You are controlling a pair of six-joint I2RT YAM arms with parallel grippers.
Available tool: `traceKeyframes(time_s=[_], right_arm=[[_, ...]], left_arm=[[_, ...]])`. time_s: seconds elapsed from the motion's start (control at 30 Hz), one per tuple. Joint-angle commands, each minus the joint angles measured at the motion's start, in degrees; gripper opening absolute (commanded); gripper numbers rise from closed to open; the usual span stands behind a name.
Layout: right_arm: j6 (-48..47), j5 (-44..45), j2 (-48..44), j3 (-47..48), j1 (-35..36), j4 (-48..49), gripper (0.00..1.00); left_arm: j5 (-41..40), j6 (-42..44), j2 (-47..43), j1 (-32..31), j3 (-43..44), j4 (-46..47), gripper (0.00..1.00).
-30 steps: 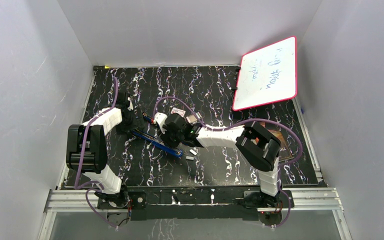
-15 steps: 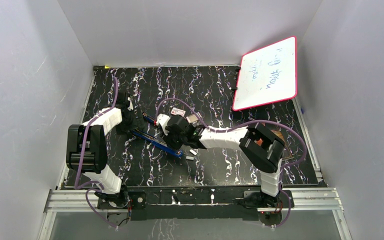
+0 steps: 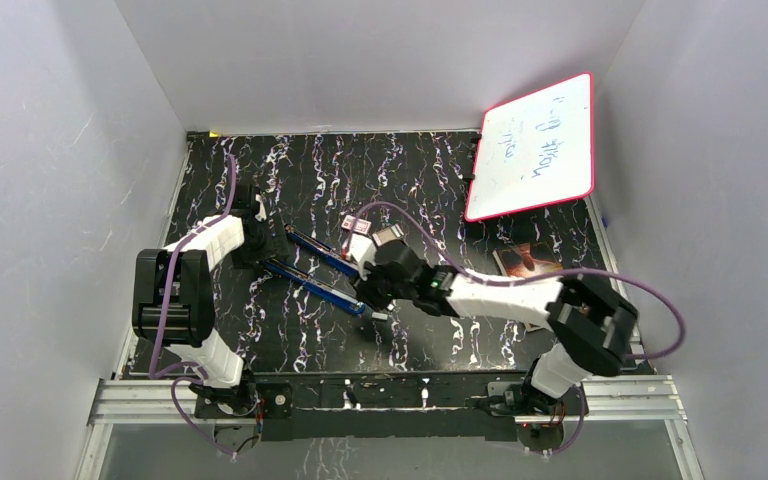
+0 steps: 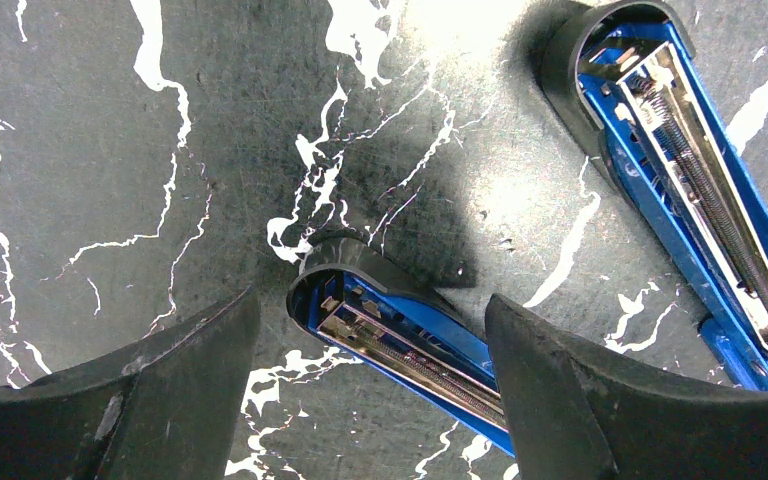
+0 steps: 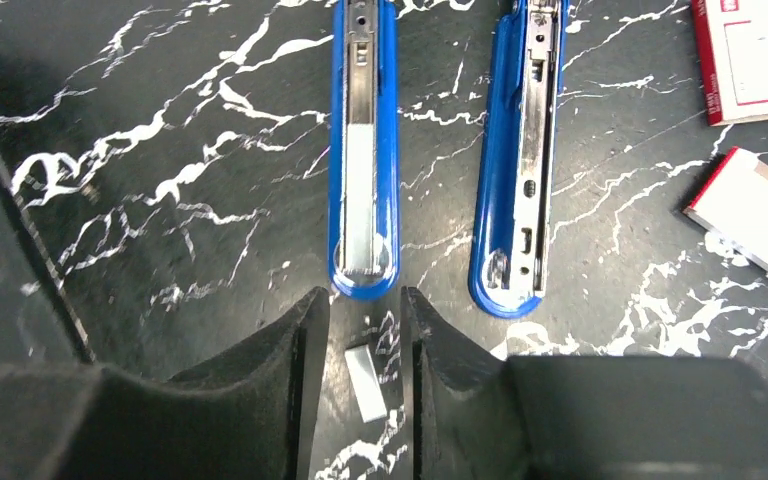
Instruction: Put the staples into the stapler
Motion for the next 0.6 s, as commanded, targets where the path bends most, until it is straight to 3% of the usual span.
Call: traceKeyframes(time_s=[0.0, 0.2, 0.57], right_arm=[[-4.64, -3.2, -8.62, -9.27, -0.76, 12.08, 0.41], [-7.05, -6.88, -14.75, -20.3, -1.71, 19.28, 0.47], [-5.51, -6.51, -13.72, -25.78, -2.01, 22.68, 0.49]], left_arm=[[0.1, 0.21, -1.8, -0.11, 1.36, -1.21, 0.8], [0.7, 0.13, -1.91, -0.08, 1.2, -0.96, 0.81], [0.39, 0.21, -1.65, -0.15, 1.26, -0.86, 0.81]])
